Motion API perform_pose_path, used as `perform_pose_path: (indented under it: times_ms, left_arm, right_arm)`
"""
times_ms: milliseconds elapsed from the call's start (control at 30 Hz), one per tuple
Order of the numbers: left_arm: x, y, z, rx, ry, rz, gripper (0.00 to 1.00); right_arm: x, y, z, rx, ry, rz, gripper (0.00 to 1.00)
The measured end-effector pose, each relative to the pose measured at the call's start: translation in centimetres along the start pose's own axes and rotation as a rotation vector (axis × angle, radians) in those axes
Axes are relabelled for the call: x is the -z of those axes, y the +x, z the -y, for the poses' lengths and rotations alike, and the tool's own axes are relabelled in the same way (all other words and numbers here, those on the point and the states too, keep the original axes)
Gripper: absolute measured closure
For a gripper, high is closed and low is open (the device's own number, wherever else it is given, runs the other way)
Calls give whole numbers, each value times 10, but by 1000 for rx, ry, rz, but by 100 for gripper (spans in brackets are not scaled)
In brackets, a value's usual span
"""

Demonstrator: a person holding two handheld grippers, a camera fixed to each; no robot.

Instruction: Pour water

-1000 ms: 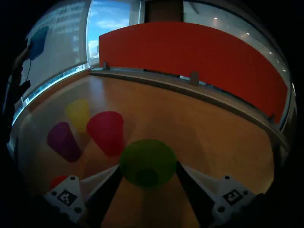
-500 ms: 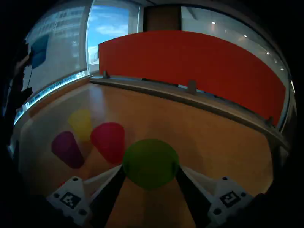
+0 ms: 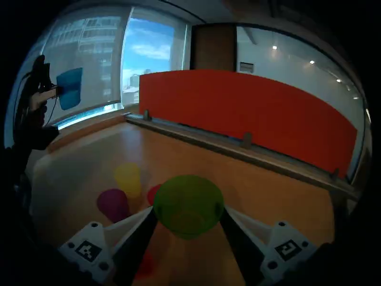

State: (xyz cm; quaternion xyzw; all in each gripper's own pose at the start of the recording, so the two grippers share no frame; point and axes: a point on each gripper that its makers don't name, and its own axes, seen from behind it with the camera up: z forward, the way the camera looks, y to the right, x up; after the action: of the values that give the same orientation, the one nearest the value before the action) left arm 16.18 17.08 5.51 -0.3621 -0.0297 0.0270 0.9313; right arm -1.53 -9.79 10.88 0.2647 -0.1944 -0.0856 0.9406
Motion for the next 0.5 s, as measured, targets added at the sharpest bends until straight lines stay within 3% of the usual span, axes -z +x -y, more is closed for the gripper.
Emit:
perform_pose_path:
  times_ms: [500]
  left_arm:
    - [18,2,-1,5,10,-7,19]
  right_arm:
    - [36,49,48,21,66,-117,10]
